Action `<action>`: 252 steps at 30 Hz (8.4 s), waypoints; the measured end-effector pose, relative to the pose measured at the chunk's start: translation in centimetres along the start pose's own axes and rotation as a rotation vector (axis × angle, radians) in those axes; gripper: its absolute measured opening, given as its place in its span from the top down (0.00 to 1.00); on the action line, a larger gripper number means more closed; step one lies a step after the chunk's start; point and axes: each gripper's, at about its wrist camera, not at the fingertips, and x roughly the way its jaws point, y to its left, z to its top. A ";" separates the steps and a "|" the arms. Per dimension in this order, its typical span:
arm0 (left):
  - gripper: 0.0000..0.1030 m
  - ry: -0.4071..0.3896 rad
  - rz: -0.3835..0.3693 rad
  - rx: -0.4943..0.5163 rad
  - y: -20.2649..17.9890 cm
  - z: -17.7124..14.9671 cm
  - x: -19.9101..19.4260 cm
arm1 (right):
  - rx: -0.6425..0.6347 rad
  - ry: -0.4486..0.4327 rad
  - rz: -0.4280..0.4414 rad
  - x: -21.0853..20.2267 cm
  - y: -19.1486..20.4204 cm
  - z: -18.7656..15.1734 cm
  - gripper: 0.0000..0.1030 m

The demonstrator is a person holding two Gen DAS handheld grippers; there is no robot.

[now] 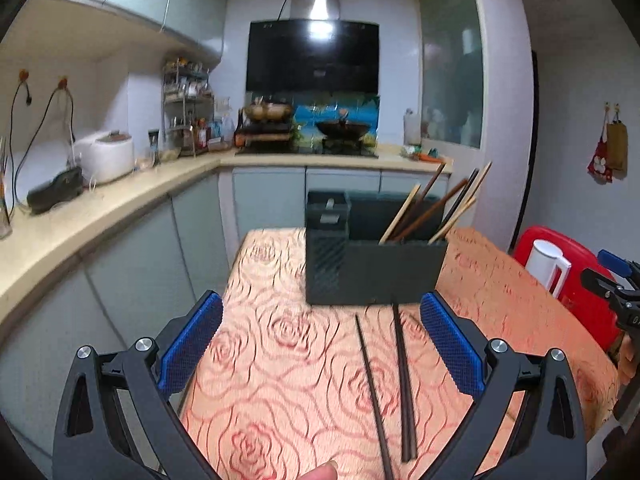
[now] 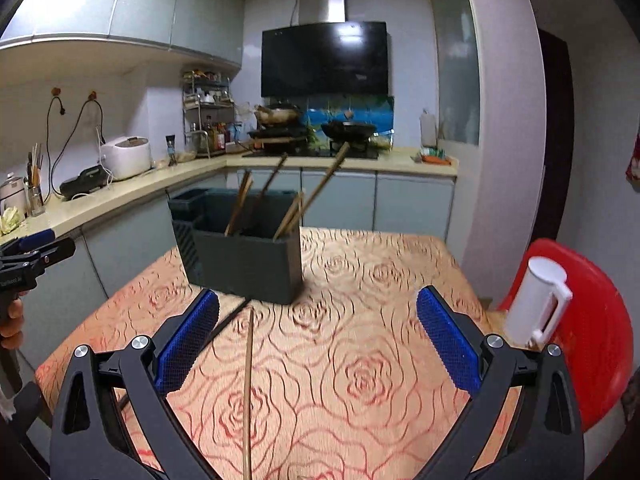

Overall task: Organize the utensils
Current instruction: 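Move both tools back over the remaining chopsticks on the table, then grasp a dark brown chopstick with the left tool while the right tool grasps a light chopstick, then lift both held chopsticks and carry them over the black holder, then open both tools over the black holder to drop the chopsticks in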

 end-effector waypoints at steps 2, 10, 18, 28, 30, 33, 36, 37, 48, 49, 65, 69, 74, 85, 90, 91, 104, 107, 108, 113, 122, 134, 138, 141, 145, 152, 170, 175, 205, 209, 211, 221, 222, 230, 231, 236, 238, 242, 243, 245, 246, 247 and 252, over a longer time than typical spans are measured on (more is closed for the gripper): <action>0.07 0.027 -0.004 -0.021 0.5 -1.0 0.1 | 0.007 0.017 -0.002 0.1 -0.2 -0.8 0.07; 0.07 0.096 0.019 0.017 0.8 -5.1 0.4 | -0.016 0.103 0.017 0.9 0.9 -4.1 0.07; 0.07 0.145 -0.009 0.022 0.5 -7.4 0.4 | -0.041 0.174 0.053 1.4 2.3 -7.1 0.07; 0.07 0.215 -0.063 0.073 -1.0 -9.8 1.3 | -0.082 0.236 0.075 1.8 3.3 -9.6 0.07; 0.07 0.230 -0.073 0.083 -1.3 -10.3 1.5 | -0.089 0.247 0.077 1.8 3.5 -9.9 0.07; 0.07 0.267 -0.076 0.103 -1.7 -11.2 2.2 | -0.090 0.267 0.074 1.9 3.5 -10.7 0.07; 0.07 0.296 -0.086 0.099 -1.7 -11.7 2.7 | -0.087 0.288 0.069 2.1 3.4 -11.4 0.07; 0.08 0.303 -0.089 0.097 -1.7 -11.9 2.8 | -0.087 0.293 0.069 2.2 3.4 -11.5 0.07; 0.31 0.333 -0.140 0.162 -3.1 -13.1 3.1 | -0.153 0.342 0.126 2.6 5.2 -13.1 0.36; 0.35 0.336 -0.146 0.163 -3.1 -13.1 3.2 | -0.151 0.345 0.128 2.7 5.2 -13.2 0.40; 0.67 0.369 -0.167 0.125 -2.7 -13.4 4.0 | -0.108 0.360 0.183 2.9 5.1 -13.1 0.60; 0.78 0.364 -0.185 0.146 -3.2 -13.5 3.9 | -0.114 0.359 0.189 2.9 5.3 -13.2 0.64; 0.92 0.366 -0.190 0.134 -3.1 -13.5 4.0 | -0.091 0.360 0.189 3.1 4.9 -13.0 0.79; 0.93 0.328 -0.166 0.120 -2.2 -12.3 3.1 | -0.088 0.382 0.195 3.0 4.8 -12.8 0.92; 0.93 0.278 -0.148 0.114 -1.5 -10.7 1.9 | -0.056 0.367 0.203 2.3 4.2 -11.7 0.92; 0.93 0.267 -0.144 0.110 -1.3 -10.2 1.6 | -0.049 0.357 0.202 2.1 3.9 -11.3 0.93; 0.93 0.123 -0.092 0.140 -0.2 -4.7 -1.8 | -0.018 0.224 0.191 -0.2 1.9 -5.8 0.93; 0.93 0.112 -0.089 0.138 -0.1 -4.4 -2.4 | -0.010 0.234 0.215 -0.3 2.2 -6.6 0.91; 0.93 0.112 -0.089 0.137 -0.1 -4.4 -2.5 | -0.004 0.248 0.232 -0.3 2.4 -7.1 0.89; 0.93 0.110 -0.089 0.133 -0.1 -4.4 -2.7 | -0.042 0.300 0.238 -0.3 3.9 -9.9 0.71; 0.93 0.105 -0.091 0.117 0.2 -4.1 -3.0 | -0.084 0.385 0.195 0.9 4.8 -13.4 0.72; 0.93 0.106 -0.083 0.114 0.4 -4.2 -2.9 | -0.128 0.371 0.160 1.3 5.5 -13.6 0.94; 0.93 0.091 -0.073 0.122 0.6 -3.6 -3.2 | -0.091 0.377 0.167 1.0 4.7 -12.6 0.94; 0.93 0.072 -0.065 0.129 0.7 -3.0 -3.5 | -0.064 0.343 0.179 0.2 3.9 -10.7 0.94; 0.93 0.044 -0.057 0.145 0.6 -1.8 -3.9 | -0.046 0.264 0.191 -1.2 2.7 -6.7 0.94; 0.93 0.009 -0.053 0.160 0.6 1.1 -3.6 | -0.012 0.147 0.213 -1.6 1.3 0.0 0.94; 0.93 -0.004 -0.093 0.105 1.3 6.5 -1.6 | 0.037 0.079 0.252 1.9 0.7 10.4 0.94; 0.93 -0.006 -0.096 0.112 1.3 8.2 -1.6 | 0.026 0.070 0.235 1.8 0.8 12.4 0.94; 0.93 -0.121 -0.119 0.165 -5.7 22.8 5.1 | 0.085 0.042 0.162 7.1 -0.4 22.7 0.94; 0.93 -0.122 -0.119 0.148 -6.3 23.6 6.8 | 0.095 0.030 0.181 7.0 -0.1 23.5 0.94; 0.93 -0.122 -0.116 0.141 -6.5 24.0 7.7 | 0.092 0.026 0.187 7.0 0.1 23.9 0.94; 0.93 -0.066 -0.114 0.117 -6.9 22.1 12.7 | 0.081 0.113 0.200 11.4 1.9 22.8 0.94; 0.92 -0.056 -0.109 0.118 -6.9 21.7 13.1 | 0.082 0.124 0.203 11.8 2.0 22.6 0.94; 0.73 -0.007 -0.106 0.091 -6.0 19.6 15.6 | 0.080 0.211 0.224 15.2 3.3 19.8 0.94; 0.68 -0.008 -0.106 0.089 -5.9 19.5 15.6 | 0.081 0.218 0.228 15.5 3.5 19.5 0.94; 0.37 -0.023 -0.100 0.068 -5.3 19.1 15.2 | 0.077 0.248 0.233 16.7 3.9 18.7 0.84; 0.22 -0.034 -0.097 0.046 -4.6 18.9 14.8 | 0.081 0.247 0.224 16.7 3.8 18.5 0.58; 0.13 -0.040 -0.074 0.021 -3.6 18.2 14.4 | 0.119 0.224 0.204 16.1 3.2 18.5 0.42; 0.11 -0.038 -0.067 0.018 -3.4 18.0 14.3 | 0.113 0.213 0.196 15.8 3.1 18.6 0.41; 0.10 -0.032 -0.058 0.011 -2.8 17.3 14.1 | 0.103 0.191 0.178 15.2 2.9 18.6 0.34; 0.09 -0.031 -0.055 0.010 -2.7 17.0 14.0 | 0.103 0.179 0.171 14.9 2.8 18.5 0.32; 0.09 -0.030 -0.049 0.011 -2.5 16.5 13.8 | 0.102 0.166 0.165 14.5 2.6 18.5 0.29; 0.08 -0.018 -0.034 0.027 -2.1 13.9 12.9 | 0.082 0.094 0.128 12.3 2.0 18.0 0.24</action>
